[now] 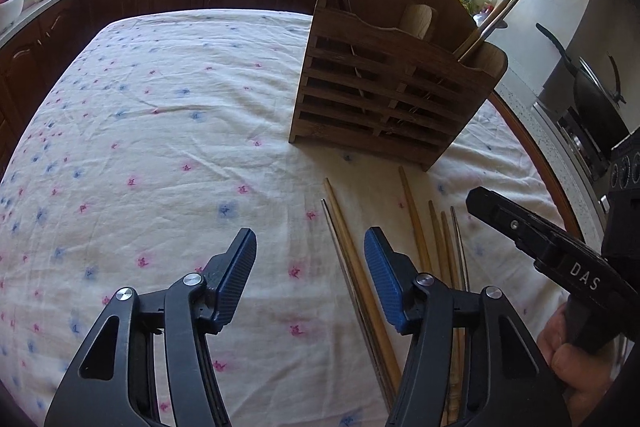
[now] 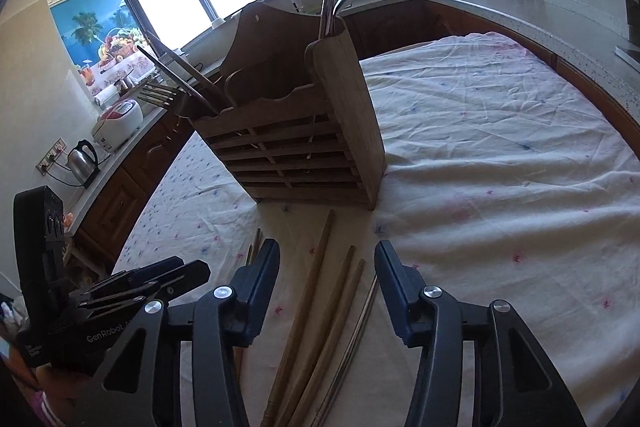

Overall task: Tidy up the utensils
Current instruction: 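Move both open tools down to the wooden chopsticks on the cloth, then grasp a wooden chopstick with the left tool while the right tool grasps another, then lift both wooden chopsticks upright and lower them into the wooden holder, then open both tools releasing the chopsticks into the holder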

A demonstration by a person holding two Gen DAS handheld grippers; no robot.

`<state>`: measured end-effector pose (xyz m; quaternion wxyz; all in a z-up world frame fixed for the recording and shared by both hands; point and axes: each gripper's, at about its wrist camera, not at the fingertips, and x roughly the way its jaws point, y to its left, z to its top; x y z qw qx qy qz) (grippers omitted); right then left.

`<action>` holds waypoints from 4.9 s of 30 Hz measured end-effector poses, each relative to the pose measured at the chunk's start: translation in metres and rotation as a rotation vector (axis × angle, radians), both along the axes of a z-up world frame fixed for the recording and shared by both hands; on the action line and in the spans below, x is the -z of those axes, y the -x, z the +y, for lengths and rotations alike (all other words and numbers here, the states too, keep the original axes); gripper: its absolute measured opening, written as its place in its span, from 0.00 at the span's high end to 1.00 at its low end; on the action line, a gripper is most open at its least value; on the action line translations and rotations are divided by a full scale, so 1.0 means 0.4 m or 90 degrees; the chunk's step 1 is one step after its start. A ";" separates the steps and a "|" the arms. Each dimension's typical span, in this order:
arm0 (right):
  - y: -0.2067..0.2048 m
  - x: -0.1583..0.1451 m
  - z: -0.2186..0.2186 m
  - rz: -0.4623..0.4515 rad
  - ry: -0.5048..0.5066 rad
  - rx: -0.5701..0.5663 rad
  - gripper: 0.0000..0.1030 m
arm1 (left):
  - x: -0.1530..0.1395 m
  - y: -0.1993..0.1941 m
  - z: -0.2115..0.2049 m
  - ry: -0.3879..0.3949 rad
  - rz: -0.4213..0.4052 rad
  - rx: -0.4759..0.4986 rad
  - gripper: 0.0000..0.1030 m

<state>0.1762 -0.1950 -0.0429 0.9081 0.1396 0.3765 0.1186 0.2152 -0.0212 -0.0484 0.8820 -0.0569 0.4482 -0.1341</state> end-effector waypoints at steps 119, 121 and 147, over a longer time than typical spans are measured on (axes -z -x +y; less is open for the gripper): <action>-0.072 -0.462 -0.078 -0.355 0.006 0.106 0.95 | -0.492 -0.147 0.100 0.148 -0.327 -0.061 0.96; -0.074 -0.426 -0.076 -0.344 0.009 0.109 0.95 | -0.454 -0.154 0.098 0.147 -0.308 -0.063 0.96; -0.114 -0.310 -0.078 -0.245 -0.023 0.099 0.89 | -0.364 -0.175 0.085 0.134 -0.230 -0.056 0.89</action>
